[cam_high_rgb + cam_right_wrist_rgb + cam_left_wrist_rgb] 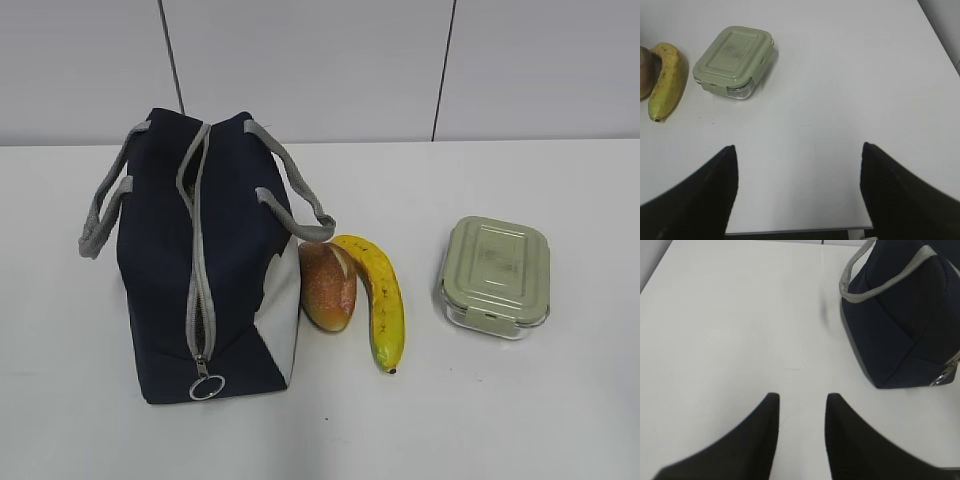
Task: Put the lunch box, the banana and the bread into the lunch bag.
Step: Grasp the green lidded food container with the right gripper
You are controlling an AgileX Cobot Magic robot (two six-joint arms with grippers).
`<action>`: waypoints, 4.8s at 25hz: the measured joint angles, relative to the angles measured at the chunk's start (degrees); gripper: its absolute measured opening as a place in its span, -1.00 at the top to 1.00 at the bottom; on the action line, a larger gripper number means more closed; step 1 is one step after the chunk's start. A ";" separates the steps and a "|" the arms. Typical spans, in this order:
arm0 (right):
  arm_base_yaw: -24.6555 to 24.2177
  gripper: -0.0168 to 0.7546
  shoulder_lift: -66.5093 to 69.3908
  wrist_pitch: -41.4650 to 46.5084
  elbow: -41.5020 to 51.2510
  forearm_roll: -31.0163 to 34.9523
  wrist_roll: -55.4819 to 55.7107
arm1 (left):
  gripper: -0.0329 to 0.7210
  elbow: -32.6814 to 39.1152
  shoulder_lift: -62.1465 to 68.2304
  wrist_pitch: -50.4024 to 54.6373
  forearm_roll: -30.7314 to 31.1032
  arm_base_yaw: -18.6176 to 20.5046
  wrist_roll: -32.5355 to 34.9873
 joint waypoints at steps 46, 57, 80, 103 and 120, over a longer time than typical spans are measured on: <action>0.00 -0.51 0.00 0.00 0.00 0.00 0.00 | -0.32 -46.32 82.99 -4.73 -19.77 -9.61 0.37; 0.00 -0.50 0.00 0.00 0.00 0.00 0.00 | -0.32 -52.68 97.08 -4.76 -21.82 -10.31 0.37; 0.00 -0.51 0.00 0.00 0.00 0.00 0.00 | 0.91 -52.73 99.61 -4.52 -22.58 -10.31 1.50; 0.00 -0.50 9.82 -2.16 -0.45 1.24 2.40 | 0.92 -52.73 99.61 -5.35 -22.23 -10.31 1.55; 0.00 -0.51 49.07 -27.70 -0.87 33.97 -20.48 | 0.92 -52.73 99.61 -5.20 -22.21 -10.31 1.55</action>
